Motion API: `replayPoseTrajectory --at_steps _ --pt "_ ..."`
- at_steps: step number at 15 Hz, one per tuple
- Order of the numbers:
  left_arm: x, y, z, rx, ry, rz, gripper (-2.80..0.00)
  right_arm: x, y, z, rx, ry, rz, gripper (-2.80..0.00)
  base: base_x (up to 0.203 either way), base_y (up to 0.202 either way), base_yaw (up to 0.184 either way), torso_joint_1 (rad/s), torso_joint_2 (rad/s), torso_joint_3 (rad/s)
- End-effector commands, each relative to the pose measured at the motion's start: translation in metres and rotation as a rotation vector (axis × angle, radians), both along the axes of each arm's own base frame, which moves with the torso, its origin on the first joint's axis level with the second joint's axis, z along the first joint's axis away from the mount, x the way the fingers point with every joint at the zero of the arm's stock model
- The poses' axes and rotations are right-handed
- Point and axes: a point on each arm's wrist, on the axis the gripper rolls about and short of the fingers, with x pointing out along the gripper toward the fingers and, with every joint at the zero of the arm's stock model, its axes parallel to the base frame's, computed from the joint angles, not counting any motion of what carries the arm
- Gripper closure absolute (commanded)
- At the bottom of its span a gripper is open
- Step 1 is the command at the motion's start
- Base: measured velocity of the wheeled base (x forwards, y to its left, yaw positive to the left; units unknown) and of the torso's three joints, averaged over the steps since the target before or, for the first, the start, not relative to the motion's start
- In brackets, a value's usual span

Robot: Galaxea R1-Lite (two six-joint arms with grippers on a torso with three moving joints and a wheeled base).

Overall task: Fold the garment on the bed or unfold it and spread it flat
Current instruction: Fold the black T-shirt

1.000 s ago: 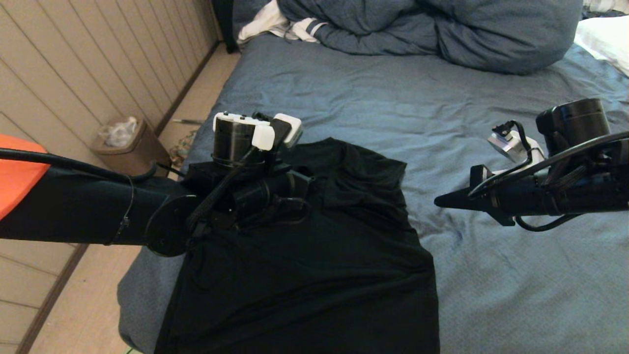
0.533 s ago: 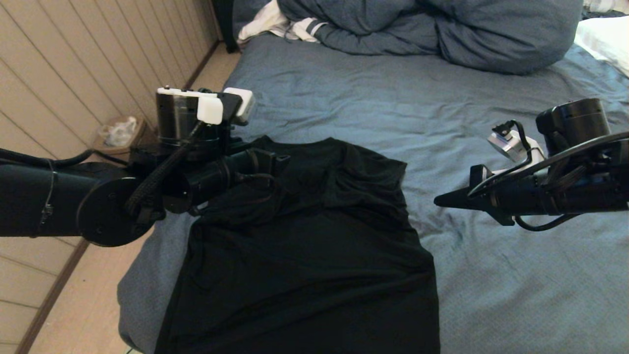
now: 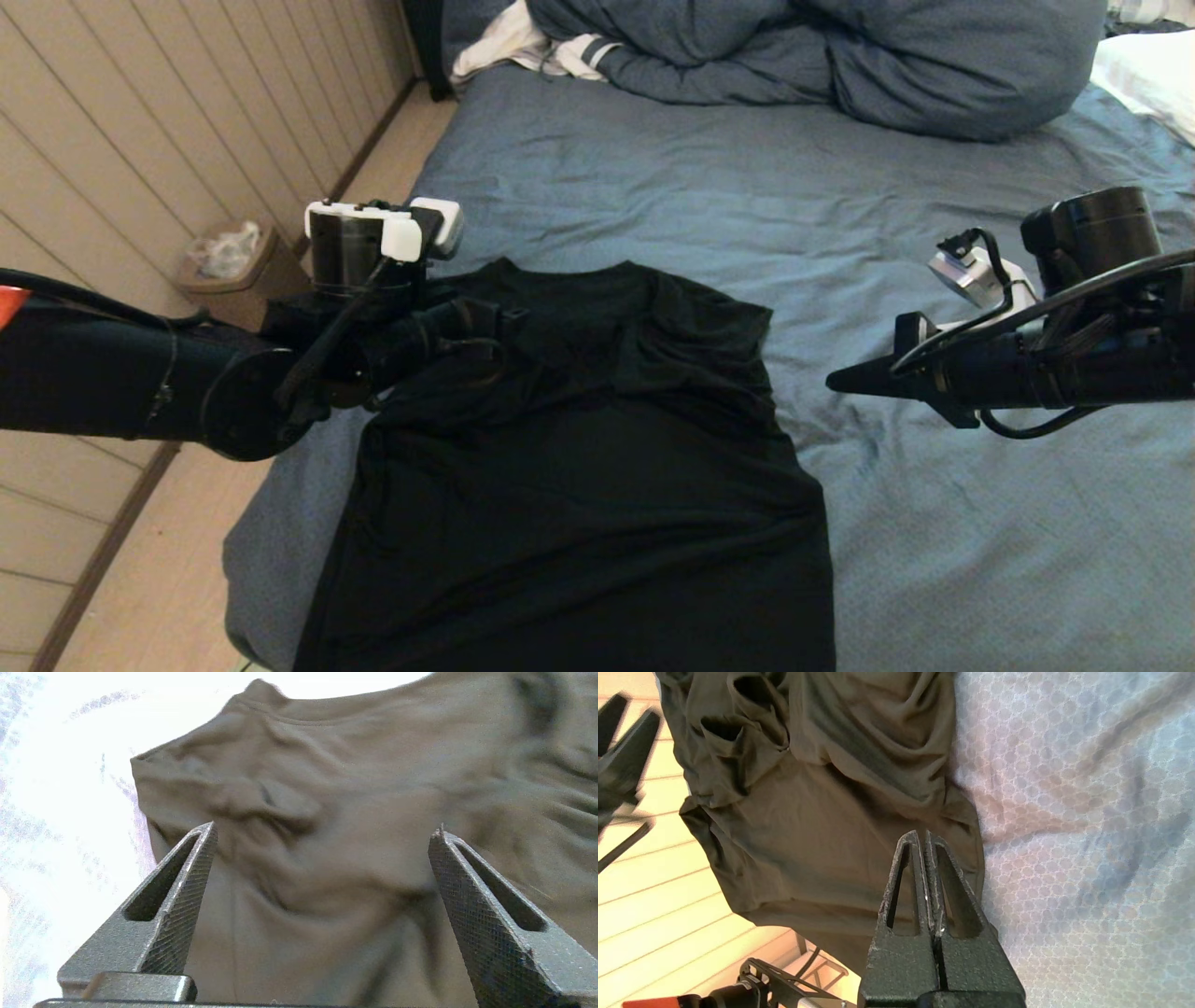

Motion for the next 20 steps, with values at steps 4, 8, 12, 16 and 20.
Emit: replayPoseTrajectory --at_steps 4,8,12,16,20 --pt "0.041 0.01 -0.036 0.026 0.05 0.071 -2.8 0.002 0.001 -0.003 0.002 0.011 0.002 0.0 0.0 0.0 0.0 0.0 0.0 0.0" --pt "0.051 0.014 -0.037 0.02 0.036 0.089 0.0 0.003 0.001 -0.003 0.001 0.012 0.002 0.0 0.0 0.0 0.0 0.0 0.0 0.0" --pt "0.053 0.02 -0.036 0.017 0.032 0.107 0.0 0.003 0.001 -0.005 -0.001 0.017 0.003 0.0 0.0 0.0 0.0 0.0 0.0 0.0" --pt "0.058 0.046 -0.029 0.013 0.02 0.17 0.0 0.004 0.001 -0.005 0.0 0.018 0.004 0.0 0.0 0.0 0.0 0.0 0.0 0.0" --pt "0.062 0.066 -0.017 0.001 -0.01 0.218 0.0 0.004 0.002 -0.005 -0.001 0.019 0.005 0.0 0.0 0.0 0.0 0.0 0.0 0.0"
